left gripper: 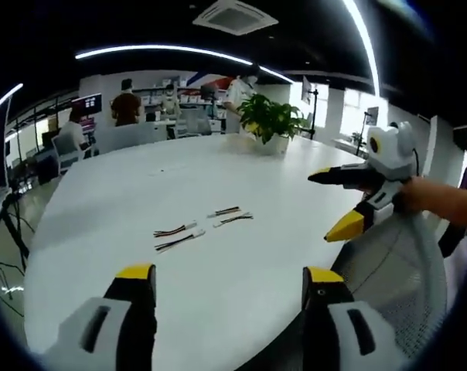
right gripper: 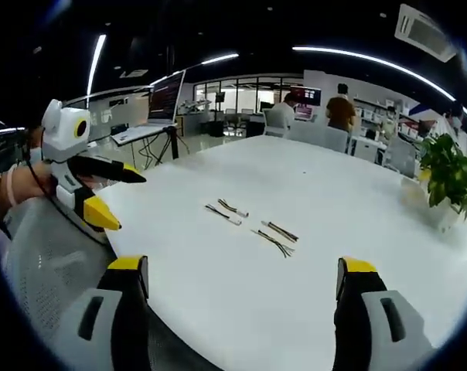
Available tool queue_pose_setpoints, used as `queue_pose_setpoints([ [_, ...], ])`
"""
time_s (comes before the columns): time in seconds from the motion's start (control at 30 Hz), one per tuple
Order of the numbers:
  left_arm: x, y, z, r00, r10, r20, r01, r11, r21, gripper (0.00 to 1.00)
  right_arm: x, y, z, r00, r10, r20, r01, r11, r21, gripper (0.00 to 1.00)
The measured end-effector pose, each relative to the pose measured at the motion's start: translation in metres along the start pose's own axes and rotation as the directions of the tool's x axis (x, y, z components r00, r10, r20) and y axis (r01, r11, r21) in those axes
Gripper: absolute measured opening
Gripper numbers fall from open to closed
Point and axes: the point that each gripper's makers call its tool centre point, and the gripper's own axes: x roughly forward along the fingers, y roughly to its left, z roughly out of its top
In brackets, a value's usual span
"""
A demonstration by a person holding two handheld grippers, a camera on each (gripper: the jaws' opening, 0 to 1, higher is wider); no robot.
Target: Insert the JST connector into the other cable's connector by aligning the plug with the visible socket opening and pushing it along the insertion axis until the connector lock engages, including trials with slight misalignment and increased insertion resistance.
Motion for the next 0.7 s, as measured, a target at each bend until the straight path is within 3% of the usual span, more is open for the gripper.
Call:
queue_pose_setpoints([
  [0.1,0.002,0.001,-0.004,1.000,-0.006,-0.019,0.006,1.000,-0.031,0.75,0.001,-0.001,0.000,1.000,-0.002,0.002,0.002,1.000,0.012,1.00],
  [0.17,0.002,0.002,-0.005,1.000,-0.012,-0.011,0.011,0.993,-0.116,0.75,0.001,-0.002,-0.001,1.000,-0.008,0.001,0.008,1.000,0.016,1.00],
  [0.3,0.001,0.015,-0.008,1.000,0.012,-0.008,-0.014,0.978,-0.207,0.77,-0.001,-0.011,-0.002,0.999,-0.051,-0.008,0.052,0.999,0.010,1.00],
  [0.33,0.001,0.022,-0.010,0.999,0.041,-0.016,-0.043,0.971,-0.237,0.77,-0.001,-0.011,-0.001,0.998,-0.054,-0.006,0.055,0.998,0.013,1.00],
  [0.47,0.001,0.026,-0.014,0.997,0.071,-0.035,-0.077,0.974,-0.212,0.77,-0.003,-0.018,0.002,0.997,-0.073,0.022,0.072,0.996,0.048,1.00],
  [0.7,0.005,0.019,-0.021,0.995,0.052,-0.083,-0.065,0.986,-0.157,0.76,-0.005,-0.018,0.006,0.997,-0.071,0.043,0.068,0.995,0.066,1.00],
])
